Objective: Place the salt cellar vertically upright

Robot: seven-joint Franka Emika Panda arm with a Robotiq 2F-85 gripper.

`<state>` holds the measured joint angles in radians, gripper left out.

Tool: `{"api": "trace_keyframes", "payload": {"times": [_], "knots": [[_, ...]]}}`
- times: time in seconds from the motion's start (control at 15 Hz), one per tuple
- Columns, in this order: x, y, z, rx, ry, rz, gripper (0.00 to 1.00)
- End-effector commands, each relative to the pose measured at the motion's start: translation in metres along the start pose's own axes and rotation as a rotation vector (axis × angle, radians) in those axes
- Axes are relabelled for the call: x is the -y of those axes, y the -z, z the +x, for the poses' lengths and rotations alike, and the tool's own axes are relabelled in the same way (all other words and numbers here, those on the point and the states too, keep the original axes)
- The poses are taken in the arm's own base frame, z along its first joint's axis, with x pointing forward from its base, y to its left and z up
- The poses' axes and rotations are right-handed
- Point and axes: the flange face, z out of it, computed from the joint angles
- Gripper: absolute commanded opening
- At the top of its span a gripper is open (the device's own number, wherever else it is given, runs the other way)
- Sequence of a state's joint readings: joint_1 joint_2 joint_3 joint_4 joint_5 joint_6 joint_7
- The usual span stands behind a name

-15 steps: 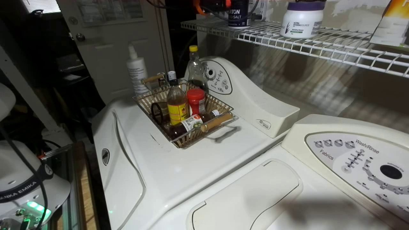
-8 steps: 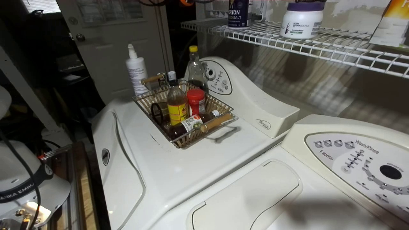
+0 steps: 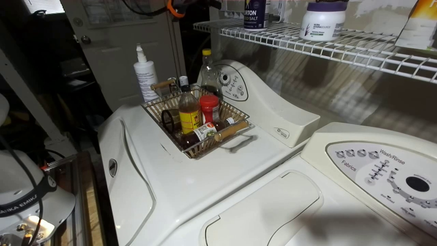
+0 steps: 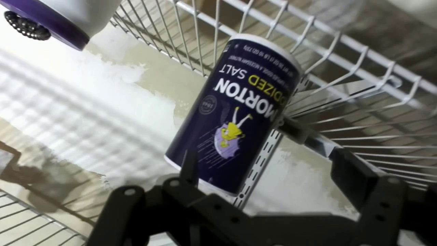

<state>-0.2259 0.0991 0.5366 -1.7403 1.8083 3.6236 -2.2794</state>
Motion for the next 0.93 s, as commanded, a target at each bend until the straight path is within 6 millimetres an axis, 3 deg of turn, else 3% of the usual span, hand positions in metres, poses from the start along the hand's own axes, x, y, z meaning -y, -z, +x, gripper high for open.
{"api": "trace_keyframes", "payload": {"times": [0.0, 0.27, 0.33, 0.53, 0.87], "knots": [[0.017, 0.018, 0.007, 0.025, 0.109, 0.042, 1.0], [0.015, 0.045, 0.032, 0.045, 0.22, 0.027, 1.0], [0.024, 0.029, 0.016, 0.043, 0.182, 0.041, 1.0], [0.017, 0.042, 0.031, 0.031, 0.198, 0.021, 1.0], [0.017, 0.042, 0.031, 0.032, 0.196, 0.021, 1.0]]}}
